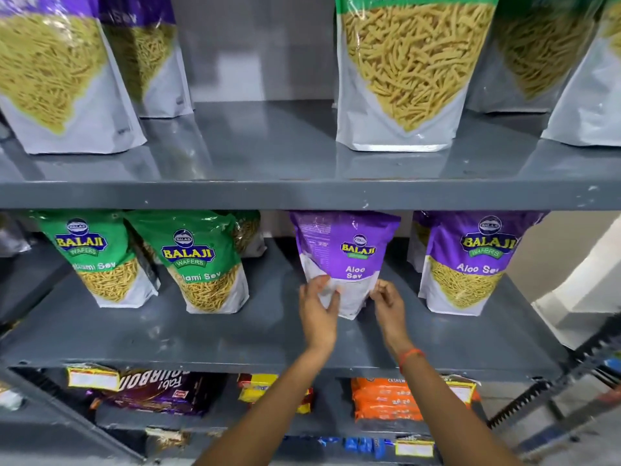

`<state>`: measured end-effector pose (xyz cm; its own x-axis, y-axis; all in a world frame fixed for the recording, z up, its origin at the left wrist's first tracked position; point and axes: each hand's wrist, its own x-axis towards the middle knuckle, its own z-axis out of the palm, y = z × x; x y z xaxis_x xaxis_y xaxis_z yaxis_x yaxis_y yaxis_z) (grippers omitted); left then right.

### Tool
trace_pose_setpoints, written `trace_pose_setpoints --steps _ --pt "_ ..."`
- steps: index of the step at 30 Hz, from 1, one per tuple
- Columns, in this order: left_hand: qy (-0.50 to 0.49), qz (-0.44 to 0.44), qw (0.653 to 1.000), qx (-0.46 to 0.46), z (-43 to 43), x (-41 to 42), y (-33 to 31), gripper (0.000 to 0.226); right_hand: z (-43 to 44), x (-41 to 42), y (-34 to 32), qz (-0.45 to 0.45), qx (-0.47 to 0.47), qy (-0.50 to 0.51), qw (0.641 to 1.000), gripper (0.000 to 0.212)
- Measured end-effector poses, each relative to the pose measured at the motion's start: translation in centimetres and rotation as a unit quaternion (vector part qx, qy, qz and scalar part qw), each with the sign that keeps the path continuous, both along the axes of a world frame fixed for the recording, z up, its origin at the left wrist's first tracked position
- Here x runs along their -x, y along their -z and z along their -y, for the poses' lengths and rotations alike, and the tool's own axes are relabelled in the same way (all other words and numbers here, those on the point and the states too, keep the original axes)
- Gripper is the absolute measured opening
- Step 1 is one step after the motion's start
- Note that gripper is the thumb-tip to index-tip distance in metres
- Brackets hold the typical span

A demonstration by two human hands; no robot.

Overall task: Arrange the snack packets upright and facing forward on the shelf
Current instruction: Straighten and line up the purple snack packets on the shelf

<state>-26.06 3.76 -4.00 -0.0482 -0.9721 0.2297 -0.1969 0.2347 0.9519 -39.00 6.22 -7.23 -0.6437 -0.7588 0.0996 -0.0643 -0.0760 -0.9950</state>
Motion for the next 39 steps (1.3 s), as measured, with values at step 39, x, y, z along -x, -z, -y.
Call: trace_pose_setpoints --steps 39 --pt "0.042 0.034 0.994 0.090 0.4 -0.1 0.7 0.067 -2.4 -1.9 -3.8 -0.293 0.054 0.139 0.945 0.038"
